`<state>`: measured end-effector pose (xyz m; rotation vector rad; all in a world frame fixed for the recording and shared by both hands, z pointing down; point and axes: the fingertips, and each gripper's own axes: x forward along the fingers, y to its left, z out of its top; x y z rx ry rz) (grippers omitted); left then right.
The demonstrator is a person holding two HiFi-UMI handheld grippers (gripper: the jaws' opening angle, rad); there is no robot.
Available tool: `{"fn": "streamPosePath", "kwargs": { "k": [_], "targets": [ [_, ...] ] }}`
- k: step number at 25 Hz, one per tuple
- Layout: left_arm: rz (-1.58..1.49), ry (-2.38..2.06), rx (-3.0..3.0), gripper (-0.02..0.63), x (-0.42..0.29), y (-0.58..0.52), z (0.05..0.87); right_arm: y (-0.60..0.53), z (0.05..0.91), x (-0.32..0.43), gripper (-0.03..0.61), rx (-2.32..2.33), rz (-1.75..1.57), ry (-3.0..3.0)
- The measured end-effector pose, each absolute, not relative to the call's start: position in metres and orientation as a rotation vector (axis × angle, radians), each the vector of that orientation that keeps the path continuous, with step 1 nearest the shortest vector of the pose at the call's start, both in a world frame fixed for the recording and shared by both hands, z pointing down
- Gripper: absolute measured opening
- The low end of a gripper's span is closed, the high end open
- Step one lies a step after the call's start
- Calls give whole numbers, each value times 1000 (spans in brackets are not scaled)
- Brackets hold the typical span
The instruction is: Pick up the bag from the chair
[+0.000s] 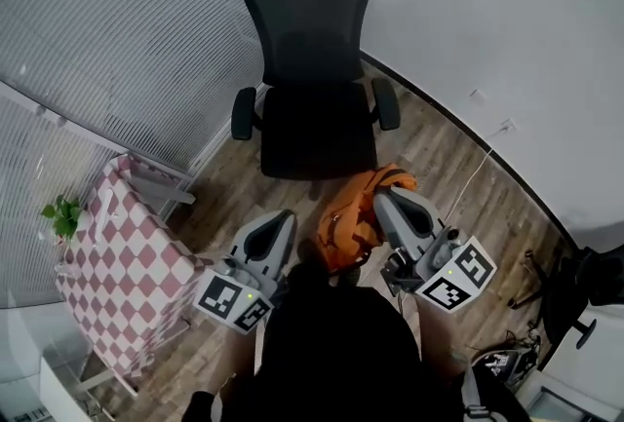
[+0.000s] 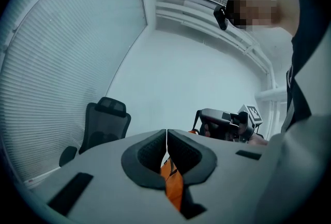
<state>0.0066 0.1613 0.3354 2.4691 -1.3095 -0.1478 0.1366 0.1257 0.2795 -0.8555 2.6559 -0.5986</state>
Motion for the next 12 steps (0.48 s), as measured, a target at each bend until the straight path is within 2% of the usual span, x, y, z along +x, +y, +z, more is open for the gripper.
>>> {"fn": "streamPosePath", "kwargs": {
  "k": [12],
  "targets": [
    [-151,-1360,2437,34,67,221,332,184,281,187,29,-778,-494,2749]
  ]
}}
